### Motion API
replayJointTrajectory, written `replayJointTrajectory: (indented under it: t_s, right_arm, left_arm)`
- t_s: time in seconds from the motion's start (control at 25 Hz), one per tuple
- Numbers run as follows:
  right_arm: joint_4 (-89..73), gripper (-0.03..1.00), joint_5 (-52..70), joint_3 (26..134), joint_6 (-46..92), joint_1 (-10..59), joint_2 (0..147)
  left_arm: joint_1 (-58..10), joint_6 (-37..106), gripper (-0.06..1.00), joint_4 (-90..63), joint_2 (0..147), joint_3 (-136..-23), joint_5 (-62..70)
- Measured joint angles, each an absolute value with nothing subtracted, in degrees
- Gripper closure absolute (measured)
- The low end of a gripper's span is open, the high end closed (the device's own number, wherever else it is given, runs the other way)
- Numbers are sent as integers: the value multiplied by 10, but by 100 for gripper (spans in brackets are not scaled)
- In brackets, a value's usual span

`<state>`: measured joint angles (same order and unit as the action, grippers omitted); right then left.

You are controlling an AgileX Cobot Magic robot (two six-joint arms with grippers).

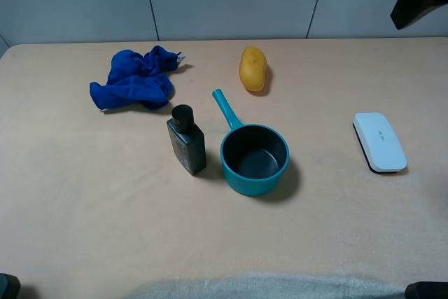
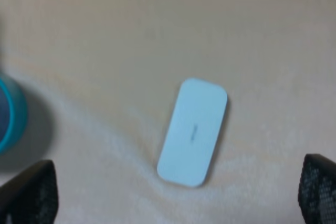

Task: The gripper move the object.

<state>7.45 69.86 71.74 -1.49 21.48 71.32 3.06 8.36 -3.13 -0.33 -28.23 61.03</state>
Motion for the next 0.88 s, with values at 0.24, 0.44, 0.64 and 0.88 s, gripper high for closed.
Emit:
replayJointTrajectory:
  t_s: [0.24,0.44,0.64,0.88]
  right_arm:
    - [80,27,699,639,-25,213,607]
    - [81,27,675,578,-36,178,507]
    - [81,27,633,501,-40,86,400]
    - [80,27,616,417,-41,10,254]
  left_arm:
    - [31,84,1,-31,-3,-282,610]
    - [31,84,1,-31,-3,-282,610]
    - [31,84,1,-31,-3,-282,610]
    - [31,84,1,-31,-3,-282,610]
